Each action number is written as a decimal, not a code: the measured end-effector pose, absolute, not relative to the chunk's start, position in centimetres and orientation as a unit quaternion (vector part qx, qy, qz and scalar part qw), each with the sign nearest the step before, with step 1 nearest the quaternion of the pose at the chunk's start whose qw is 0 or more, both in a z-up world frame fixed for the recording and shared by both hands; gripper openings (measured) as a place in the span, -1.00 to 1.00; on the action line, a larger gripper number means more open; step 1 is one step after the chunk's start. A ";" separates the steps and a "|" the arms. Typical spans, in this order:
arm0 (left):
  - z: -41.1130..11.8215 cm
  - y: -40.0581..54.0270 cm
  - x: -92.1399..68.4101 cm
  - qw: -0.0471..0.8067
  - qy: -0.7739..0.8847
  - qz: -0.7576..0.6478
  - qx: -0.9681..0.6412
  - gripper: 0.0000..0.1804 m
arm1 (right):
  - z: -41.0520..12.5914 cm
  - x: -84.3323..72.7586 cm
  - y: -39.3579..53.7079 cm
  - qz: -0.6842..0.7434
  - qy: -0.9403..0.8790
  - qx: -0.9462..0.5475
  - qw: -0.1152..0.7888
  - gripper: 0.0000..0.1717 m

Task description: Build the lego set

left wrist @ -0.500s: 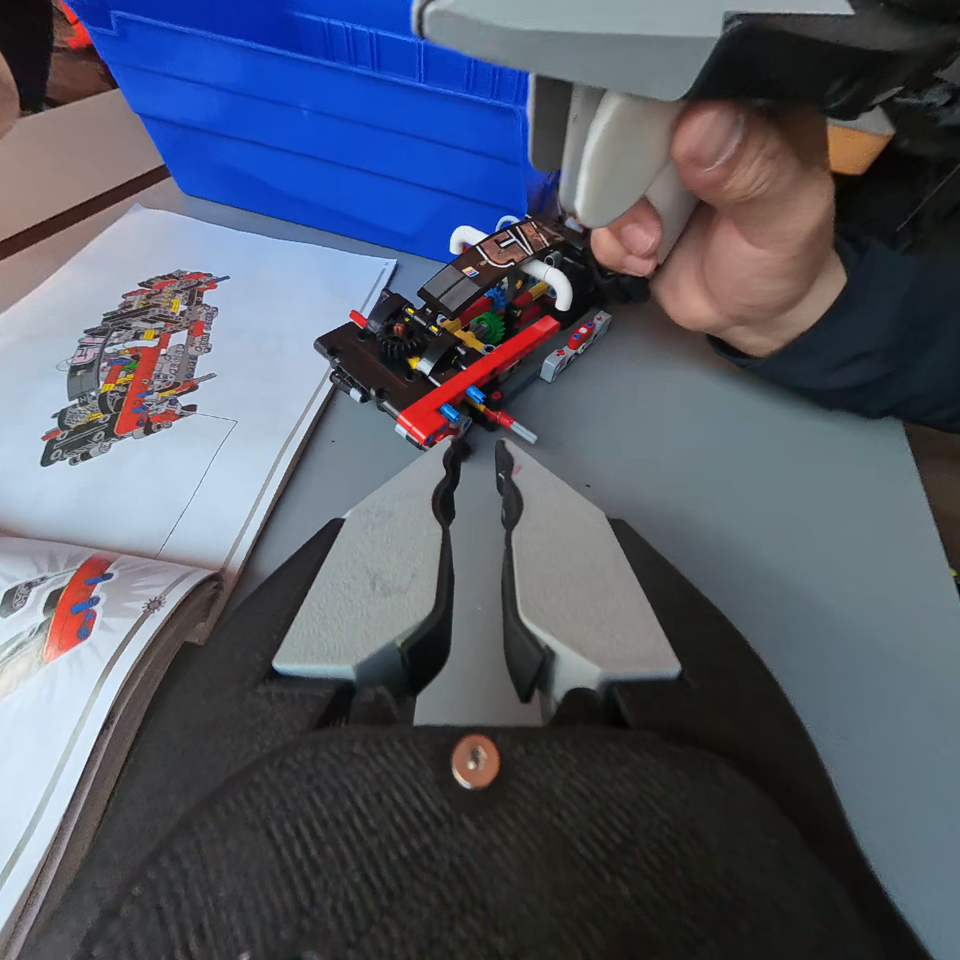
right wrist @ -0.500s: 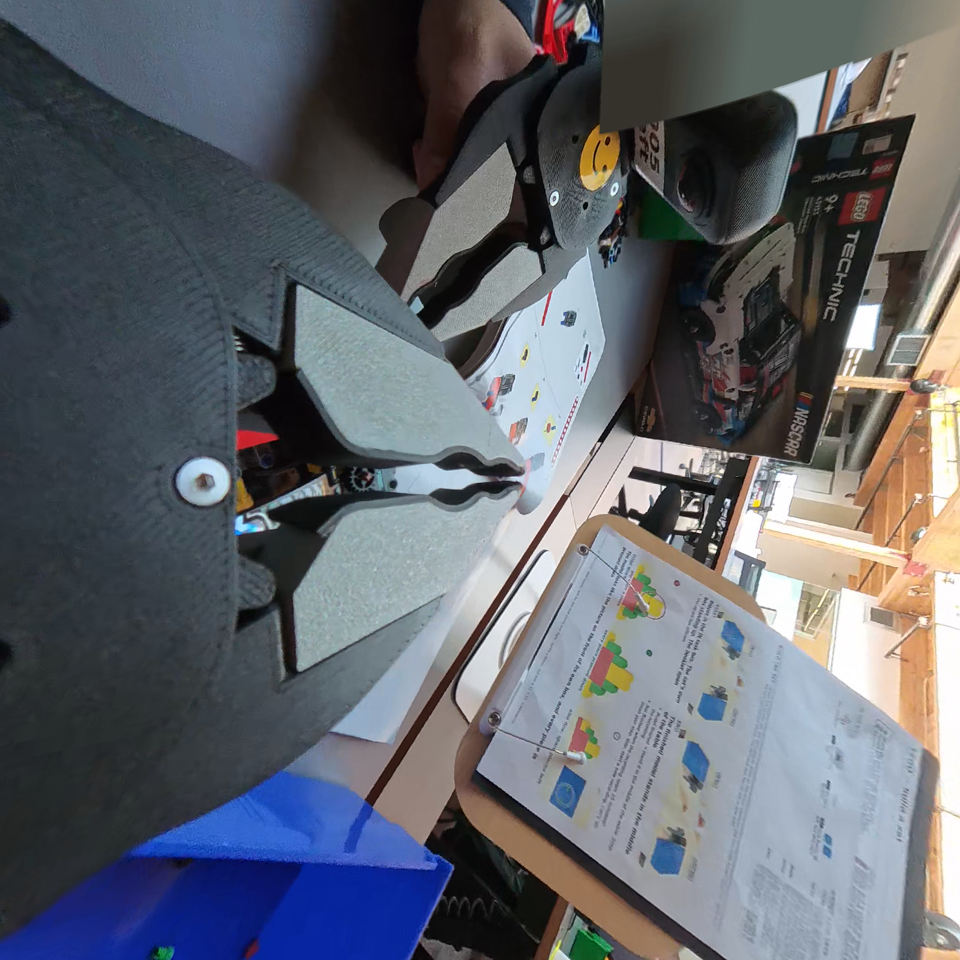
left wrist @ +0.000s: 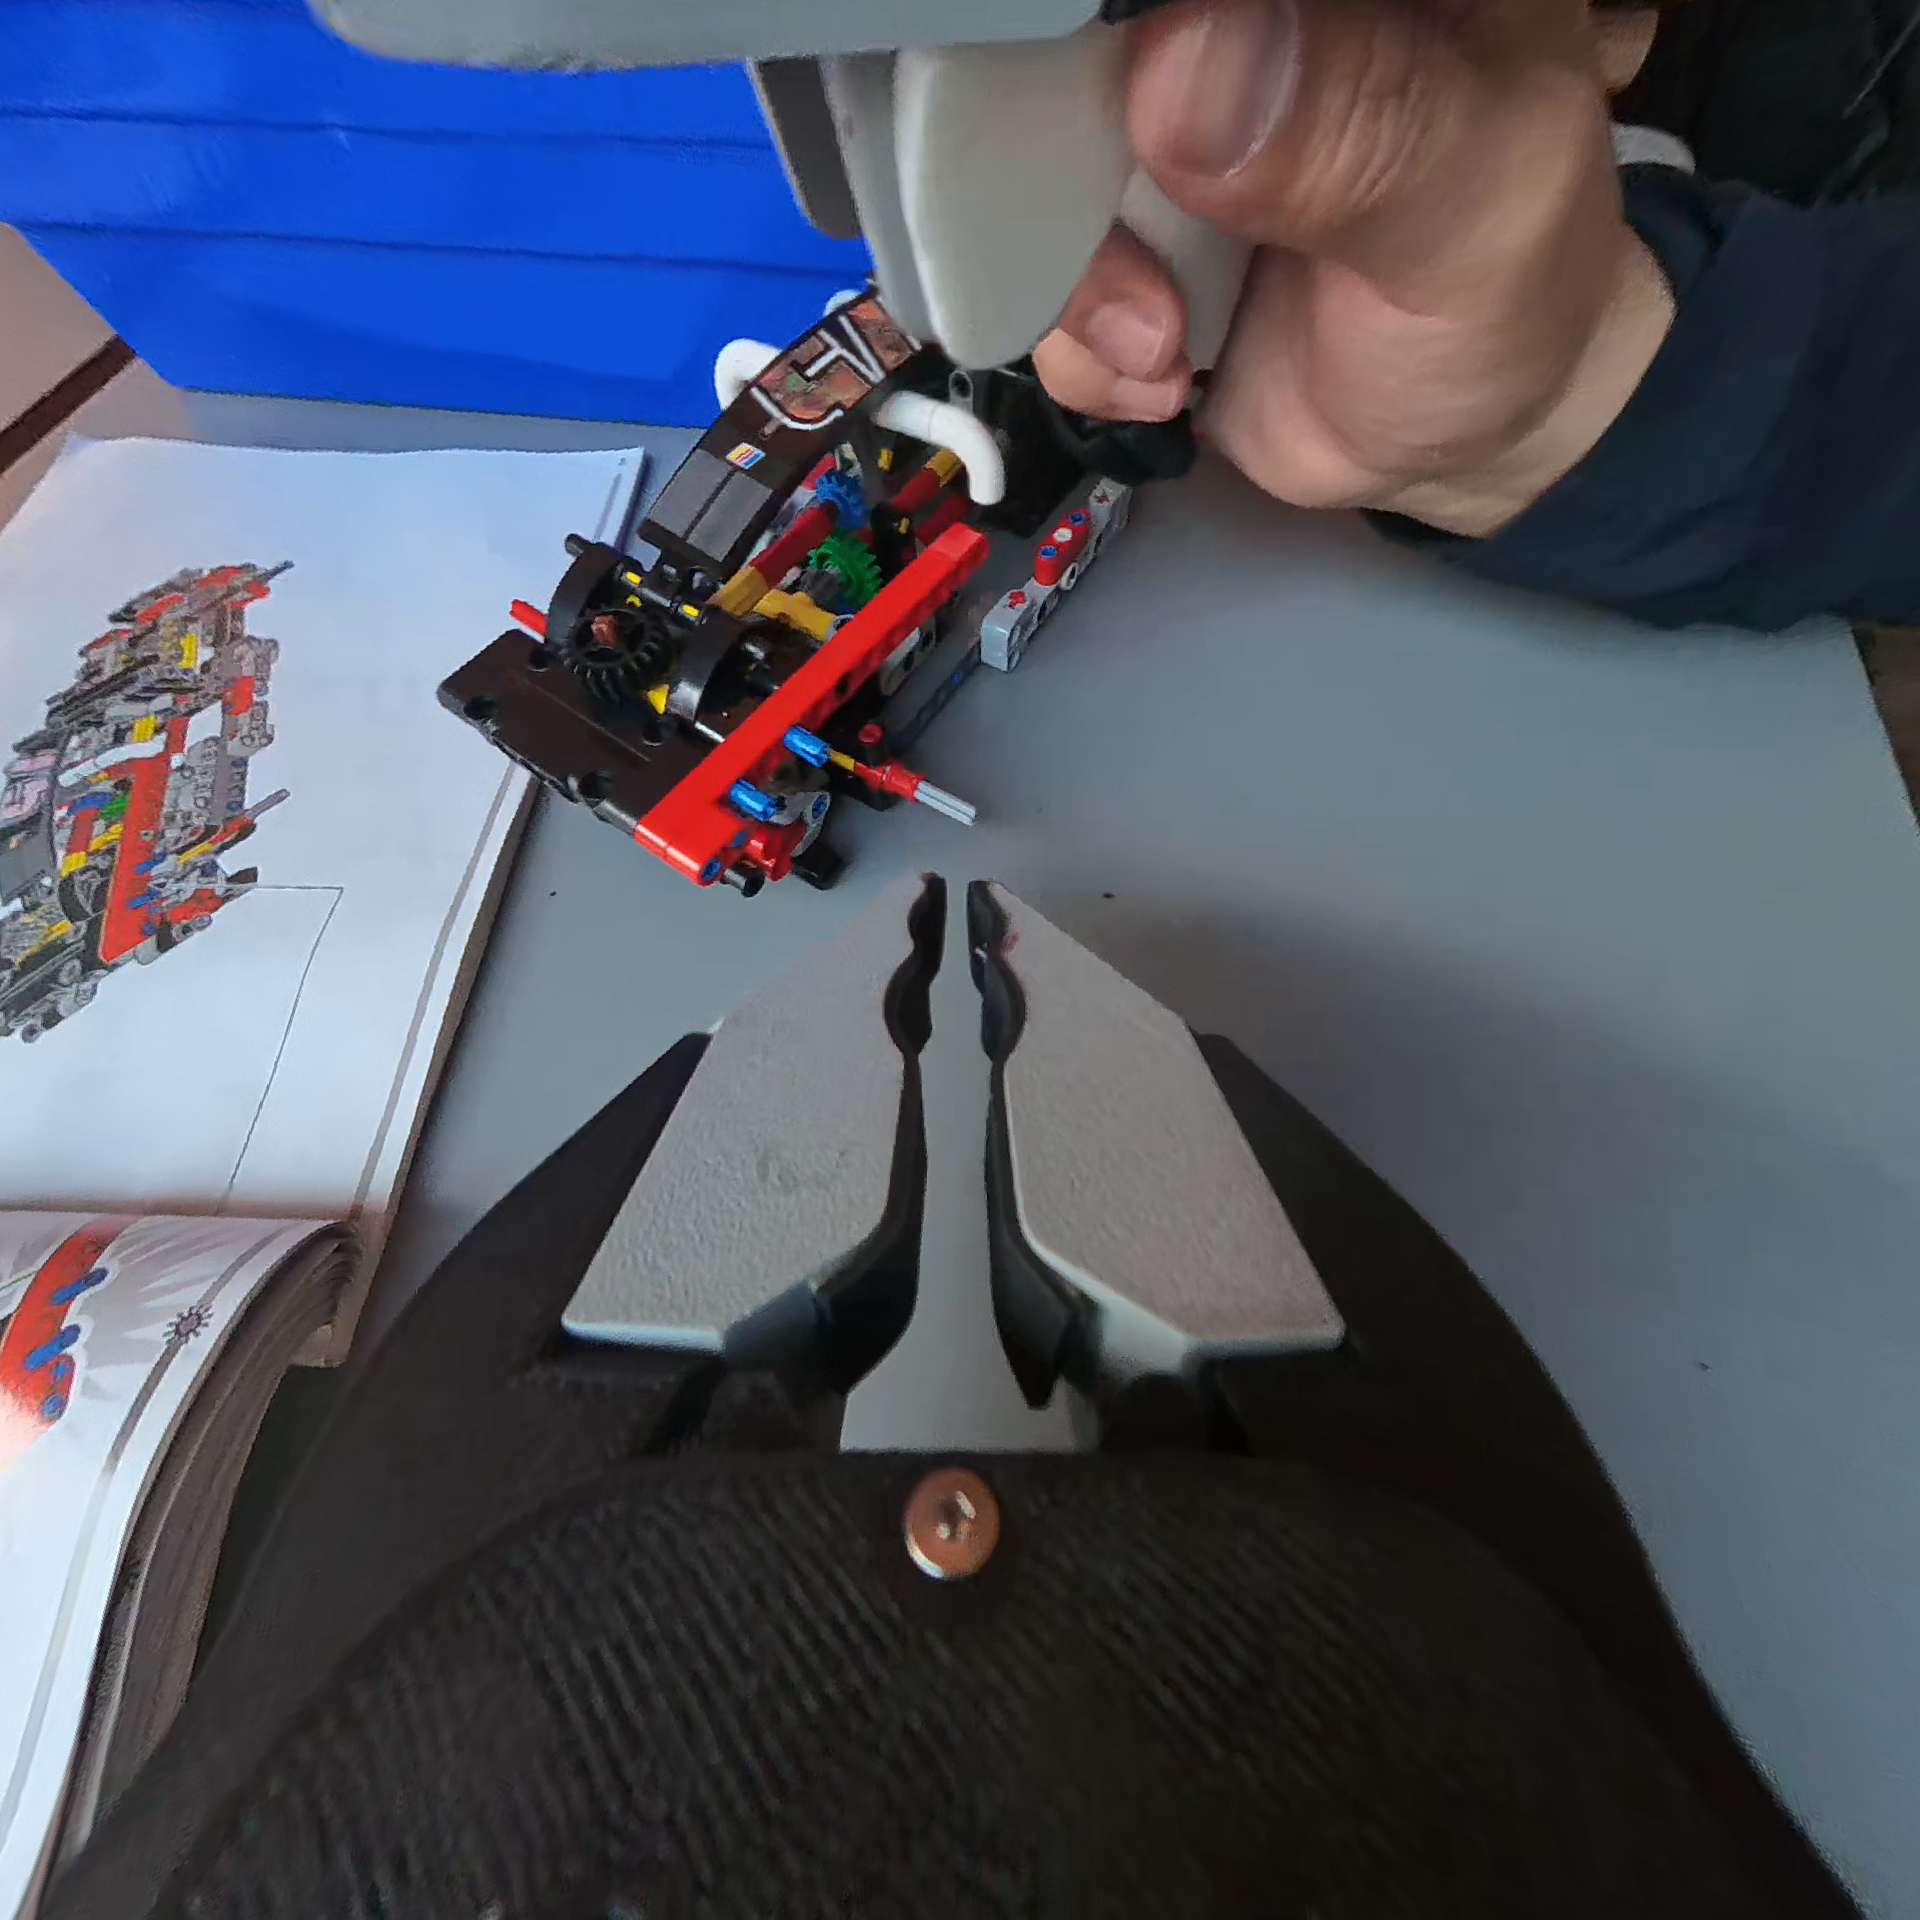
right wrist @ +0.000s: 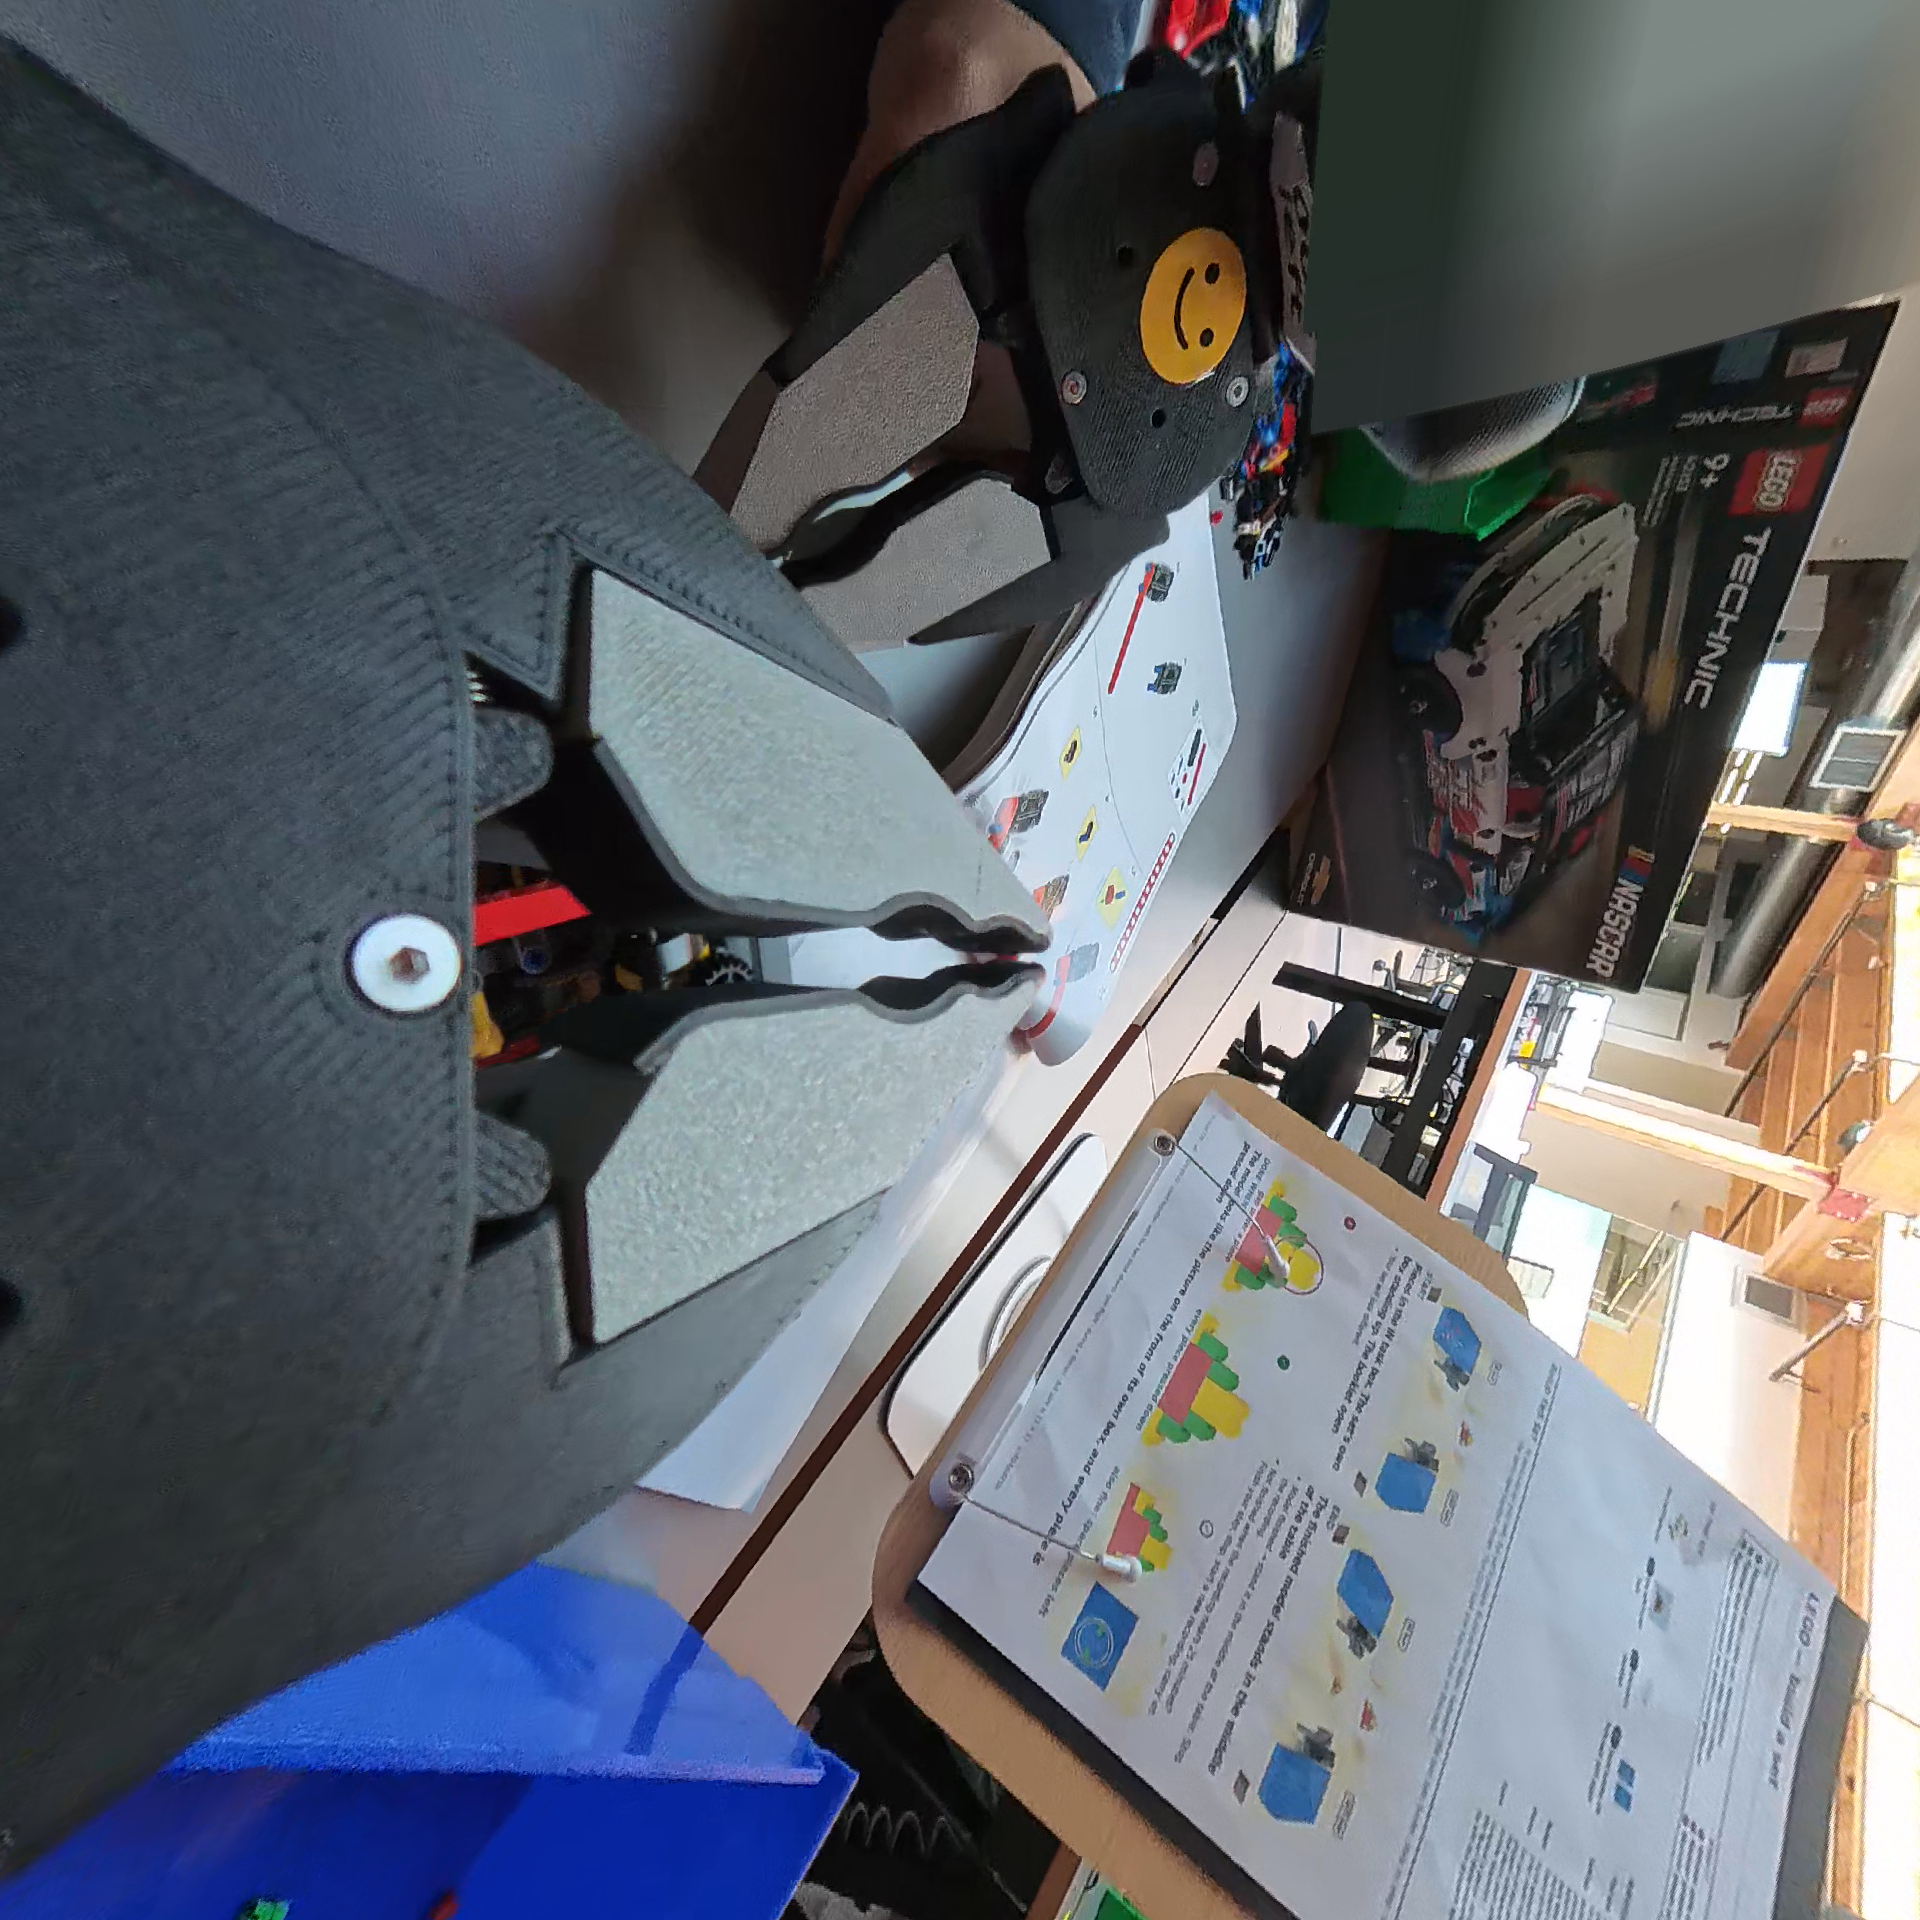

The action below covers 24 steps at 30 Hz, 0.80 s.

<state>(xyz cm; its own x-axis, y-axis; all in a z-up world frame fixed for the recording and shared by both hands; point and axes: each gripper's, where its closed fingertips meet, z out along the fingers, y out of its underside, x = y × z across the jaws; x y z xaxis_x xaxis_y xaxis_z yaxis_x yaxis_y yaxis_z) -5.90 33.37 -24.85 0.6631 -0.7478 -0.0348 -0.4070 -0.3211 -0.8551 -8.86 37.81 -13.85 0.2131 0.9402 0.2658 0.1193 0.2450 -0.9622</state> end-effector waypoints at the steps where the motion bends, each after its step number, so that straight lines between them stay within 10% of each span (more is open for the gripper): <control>1: -24.8 33.2 -5.7 0.457 0.375 -0.181 -0.786 -1.00 | -13.8 -8.9 37.6 0.349 -0.524 -0.503 0.592 -1.00; 24: -27.6 31.2 -3.3 0.404 0.495 -0.105 -0.762 -1.00 | -14.1 -9.0 37.1 0.354 -0.531 -0.494 0.590 -1.00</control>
<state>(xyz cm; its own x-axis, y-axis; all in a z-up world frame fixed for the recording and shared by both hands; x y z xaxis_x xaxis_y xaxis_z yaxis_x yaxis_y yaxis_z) -3.30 31.17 -27.64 0.4875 -0.8394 -0.2403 -0.6702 -0.1834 -0.7192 -8.99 37.11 -14.07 0.1842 0.9432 0.2763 0.1071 0.2602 -0.9596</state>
